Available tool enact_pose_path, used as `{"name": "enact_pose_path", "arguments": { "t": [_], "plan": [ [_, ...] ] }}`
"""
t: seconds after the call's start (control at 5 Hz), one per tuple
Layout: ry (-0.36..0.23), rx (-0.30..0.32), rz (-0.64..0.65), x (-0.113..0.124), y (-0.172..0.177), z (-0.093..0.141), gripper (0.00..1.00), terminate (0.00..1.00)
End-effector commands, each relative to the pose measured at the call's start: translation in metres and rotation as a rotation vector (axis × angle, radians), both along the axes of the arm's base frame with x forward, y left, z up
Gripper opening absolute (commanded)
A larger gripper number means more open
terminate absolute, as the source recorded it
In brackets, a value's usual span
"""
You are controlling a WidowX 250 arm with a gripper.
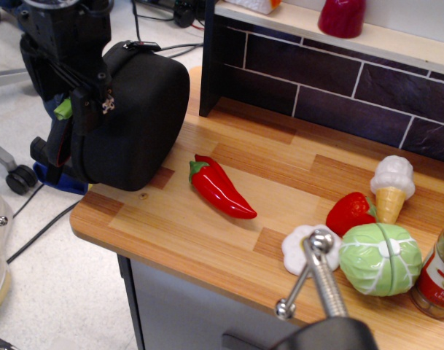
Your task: Zip zipper bag
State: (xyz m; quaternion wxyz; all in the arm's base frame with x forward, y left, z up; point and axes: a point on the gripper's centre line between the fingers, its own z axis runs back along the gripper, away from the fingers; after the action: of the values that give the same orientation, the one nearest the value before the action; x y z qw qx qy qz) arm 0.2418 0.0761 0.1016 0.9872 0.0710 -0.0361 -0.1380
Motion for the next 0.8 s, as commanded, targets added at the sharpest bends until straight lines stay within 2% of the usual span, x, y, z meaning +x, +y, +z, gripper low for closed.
{"name": "enact_pose_path", "arguments": {
  "t": [0.0,0.4,0.6],
  "plan": [
    [-0.045,-0.003,0.011,0.011,0.003,0.008,0.0,0.0],
    [-0.055,-0.009,0.048,0.009,-0.005,0.011,0.0,0.0],
    [0.0,-0.067,0.091,0.005,-0.01,0.004,0.0,0.0]
  ]
}}
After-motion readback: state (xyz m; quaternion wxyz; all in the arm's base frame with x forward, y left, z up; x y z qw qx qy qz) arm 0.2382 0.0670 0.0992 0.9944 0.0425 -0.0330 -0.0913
